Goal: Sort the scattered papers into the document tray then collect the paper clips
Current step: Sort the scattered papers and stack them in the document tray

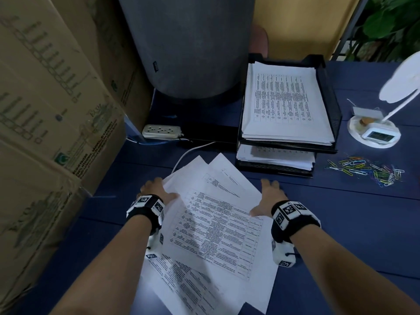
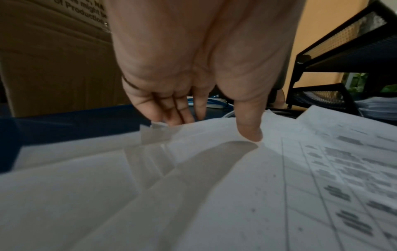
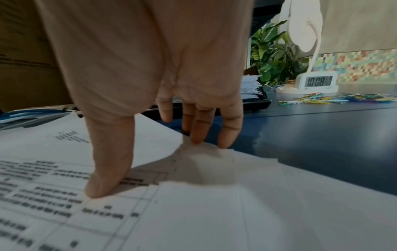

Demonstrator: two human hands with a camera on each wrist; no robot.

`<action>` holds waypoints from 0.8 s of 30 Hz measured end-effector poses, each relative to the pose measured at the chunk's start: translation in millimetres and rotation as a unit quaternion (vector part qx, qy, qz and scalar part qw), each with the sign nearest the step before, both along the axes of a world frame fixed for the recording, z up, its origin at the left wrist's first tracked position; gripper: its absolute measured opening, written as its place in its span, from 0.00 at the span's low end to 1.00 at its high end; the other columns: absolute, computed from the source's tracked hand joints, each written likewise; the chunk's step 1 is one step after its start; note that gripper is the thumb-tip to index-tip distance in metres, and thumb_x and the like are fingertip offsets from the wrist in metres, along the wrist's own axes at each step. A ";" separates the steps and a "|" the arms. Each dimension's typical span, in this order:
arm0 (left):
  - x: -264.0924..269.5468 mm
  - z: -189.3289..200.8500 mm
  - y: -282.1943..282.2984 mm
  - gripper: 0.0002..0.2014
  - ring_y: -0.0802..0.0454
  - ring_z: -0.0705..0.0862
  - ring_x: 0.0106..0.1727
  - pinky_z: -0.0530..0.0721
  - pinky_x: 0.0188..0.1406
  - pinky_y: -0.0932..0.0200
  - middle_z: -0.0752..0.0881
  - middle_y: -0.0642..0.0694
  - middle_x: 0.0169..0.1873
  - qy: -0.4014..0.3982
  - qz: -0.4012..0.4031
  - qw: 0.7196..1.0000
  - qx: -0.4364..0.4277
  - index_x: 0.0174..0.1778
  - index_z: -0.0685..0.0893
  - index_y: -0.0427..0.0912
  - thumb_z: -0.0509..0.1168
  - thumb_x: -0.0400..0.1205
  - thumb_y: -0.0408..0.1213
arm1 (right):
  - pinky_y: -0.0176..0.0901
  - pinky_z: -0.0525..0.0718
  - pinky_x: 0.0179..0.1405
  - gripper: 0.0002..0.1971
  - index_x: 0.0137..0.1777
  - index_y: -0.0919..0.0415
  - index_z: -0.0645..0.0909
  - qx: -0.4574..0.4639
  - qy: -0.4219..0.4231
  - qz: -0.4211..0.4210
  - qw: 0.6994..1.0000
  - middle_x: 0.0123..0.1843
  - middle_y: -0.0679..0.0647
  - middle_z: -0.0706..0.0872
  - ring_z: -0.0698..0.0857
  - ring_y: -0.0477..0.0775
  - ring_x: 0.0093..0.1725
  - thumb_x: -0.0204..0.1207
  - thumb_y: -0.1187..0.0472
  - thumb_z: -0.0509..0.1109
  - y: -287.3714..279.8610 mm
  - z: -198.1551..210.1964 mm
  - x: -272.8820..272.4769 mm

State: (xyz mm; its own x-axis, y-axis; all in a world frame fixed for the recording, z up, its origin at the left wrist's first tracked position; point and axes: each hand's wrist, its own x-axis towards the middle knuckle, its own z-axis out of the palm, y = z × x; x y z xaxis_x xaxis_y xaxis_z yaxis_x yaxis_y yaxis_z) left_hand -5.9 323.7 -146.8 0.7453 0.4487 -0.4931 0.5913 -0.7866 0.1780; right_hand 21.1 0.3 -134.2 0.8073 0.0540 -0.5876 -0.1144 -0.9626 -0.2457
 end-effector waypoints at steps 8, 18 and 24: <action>3.9 -5.6 19.7 0.33 0.39 0.75 0.69 0.75 0.68 0.49 0.77 0.41 0.68 -0.018 0.011 0.999 -0.026 0.72 0.72 0.47 0.72 0.73 0.54 | 0.51 0.79 0.55 0.14 0.50 0.50 0.76 0.029 -0.010 0.067 0.997 0.56 0.52 0.66 0.69 0.57 0.59 0.68 0.57 0.77 15.1 2.3 7.5; -11.8 -1.8 8.8 0.08 0.42 0.84 0.56 0.83 0.58 0.47 0.86 0.46 0.50 -0.089 0.004 0.994 -0.061 0.35 0.81 0.54 0.75 0.70 0.44 | 0.44 0.83 0.52 0.24 0.62 0.60 0.76 0.169 0.103 0.083 0.977 0.56 0.52 0.81 0.82 0.52 0.53 0.68 0.62 0.78 54.3 -12.7 -21.4; -11.6 14.2 -6.8 0.13 0.45 0.81 0.53 0.80 0.54 0.52 0.81 0.46 0.52 -0.223 0.008 0.974 -0.047 0.46 0.83 0.48 0.74 0.73 0.49 | 0.50 0.85 0.52 0.16 0.55 0.62 0.79 0.196 0.073 -0.053 0.977 0.55 0.57 0.85 0.85 0.58 0.53 0.68 0.69 0.74 7.6 -12.8 -10.3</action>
